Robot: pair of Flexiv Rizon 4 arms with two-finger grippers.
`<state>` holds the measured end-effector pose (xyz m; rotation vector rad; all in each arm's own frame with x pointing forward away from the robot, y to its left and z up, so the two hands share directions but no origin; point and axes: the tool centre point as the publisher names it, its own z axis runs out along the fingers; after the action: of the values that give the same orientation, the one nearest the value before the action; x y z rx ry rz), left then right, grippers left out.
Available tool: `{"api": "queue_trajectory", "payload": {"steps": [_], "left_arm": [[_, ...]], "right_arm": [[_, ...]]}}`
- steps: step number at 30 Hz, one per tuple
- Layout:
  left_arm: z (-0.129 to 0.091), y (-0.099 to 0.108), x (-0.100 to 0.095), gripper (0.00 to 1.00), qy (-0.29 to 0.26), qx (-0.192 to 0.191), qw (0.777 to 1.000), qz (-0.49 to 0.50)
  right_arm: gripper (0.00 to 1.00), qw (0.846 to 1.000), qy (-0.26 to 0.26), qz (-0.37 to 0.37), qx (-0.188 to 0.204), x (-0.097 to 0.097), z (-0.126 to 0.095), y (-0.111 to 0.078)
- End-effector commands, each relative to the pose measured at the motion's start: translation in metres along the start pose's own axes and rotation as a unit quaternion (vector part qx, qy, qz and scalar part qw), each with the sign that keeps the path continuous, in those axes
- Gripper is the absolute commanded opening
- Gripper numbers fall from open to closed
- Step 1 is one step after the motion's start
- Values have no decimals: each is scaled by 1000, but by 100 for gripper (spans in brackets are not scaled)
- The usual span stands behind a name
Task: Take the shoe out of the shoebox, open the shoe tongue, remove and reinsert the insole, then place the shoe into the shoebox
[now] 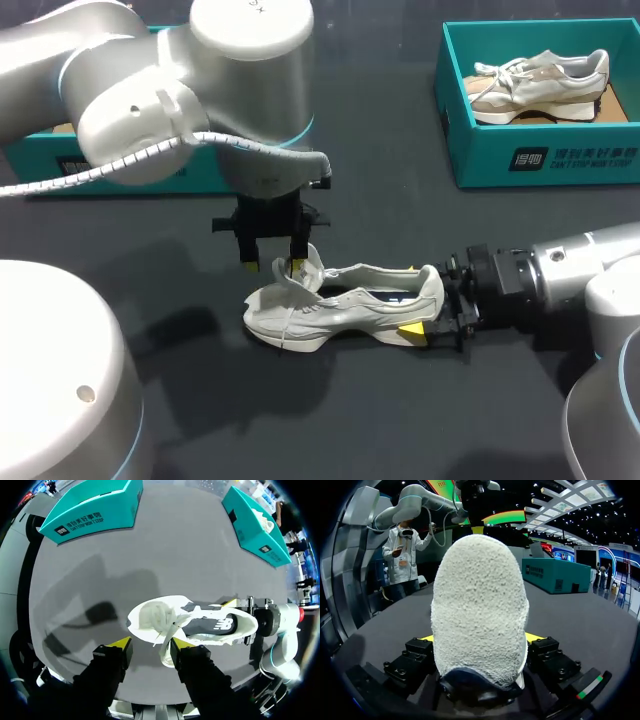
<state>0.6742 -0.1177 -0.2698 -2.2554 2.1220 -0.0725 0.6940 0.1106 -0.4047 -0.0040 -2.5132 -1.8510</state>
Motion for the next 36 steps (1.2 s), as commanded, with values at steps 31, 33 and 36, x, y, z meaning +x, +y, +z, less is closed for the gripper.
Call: {"api": "queue_trajectory", "payload": {"steps": [31, 33, 36], "left_arm": [[-79, 17, 120, 0, 110, 54, 779, 615], [-79, 17, 120, 0, 110, 54, 779, 615], [-79, 17, 120, 0, 110, 54, 779, 615]], "right_arm": [[0, 1000, 0, 1, 2, 2, 1, 0], [0, 1000, 0, 1, 2, 2, 1, 0], [0, 1000, 0, 1, 2, 2, 1, 0]]}}
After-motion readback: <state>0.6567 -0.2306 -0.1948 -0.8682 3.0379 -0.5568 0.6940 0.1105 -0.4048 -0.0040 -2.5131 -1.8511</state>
